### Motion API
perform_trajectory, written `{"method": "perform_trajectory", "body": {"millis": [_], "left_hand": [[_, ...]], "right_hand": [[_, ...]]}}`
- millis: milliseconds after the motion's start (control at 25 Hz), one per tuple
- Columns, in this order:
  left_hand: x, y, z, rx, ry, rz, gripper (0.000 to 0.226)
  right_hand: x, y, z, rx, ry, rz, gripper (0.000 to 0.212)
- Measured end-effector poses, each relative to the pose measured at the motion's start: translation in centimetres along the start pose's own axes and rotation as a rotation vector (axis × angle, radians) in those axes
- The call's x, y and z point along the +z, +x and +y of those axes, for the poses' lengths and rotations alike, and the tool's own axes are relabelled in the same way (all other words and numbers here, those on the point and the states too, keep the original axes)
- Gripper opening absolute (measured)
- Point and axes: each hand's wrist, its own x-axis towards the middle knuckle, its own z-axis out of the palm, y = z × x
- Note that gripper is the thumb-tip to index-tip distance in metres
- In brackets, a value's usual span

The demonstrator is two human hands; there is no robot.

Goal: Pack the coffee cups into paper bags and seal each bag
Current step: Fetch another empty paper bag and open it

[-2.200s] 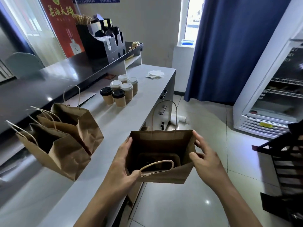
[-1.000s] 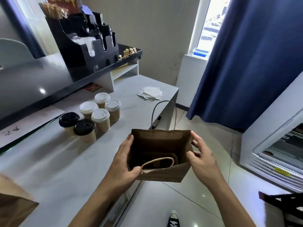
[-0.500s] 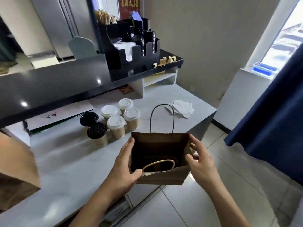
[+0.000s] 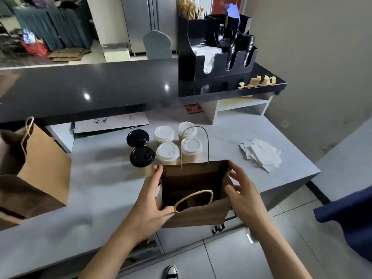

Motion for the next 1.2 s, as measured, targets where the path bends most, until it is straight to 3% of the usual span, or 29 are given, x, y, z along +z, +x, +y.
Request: {"method": "perform_trajectory", "body": {"millis": [360, 680, 760, 880, 1200], "left_hand": [[-2.9, 4.1, -0.7, -0.115, -0.029, 0.053, 0.109], [-3.2, 5.4, 0.1, -0.045, 0.181, 0.171, 0.097], [-2.9, 5.5, 0.6, -0.037, 0.242, 0.299, 0.09], [-2.6, 5.5, 1.1, 0.023, 0.286, 0.49, 0.061], [-1.6, 5.2, 2.0, 0.005, 0.438, 0.451, 0.037]], "right_hand": [[1.8, 6.9, -1.8, -0.032, -0.025, -0.089, 0.069], [1.6, 9.9, -2.3, -0.066, -0.01, -0.179, 0.07], [1.2, 10.2, -2.1, -0.088, -0.02, -0.223, 0.071], [0.4, 10.5, -1.8, -0.132, -0.031, -0.275, 0.066], [-0.9, 12.1, -2.0, -0.249, -0.06, -0.357, 0.051]]}}
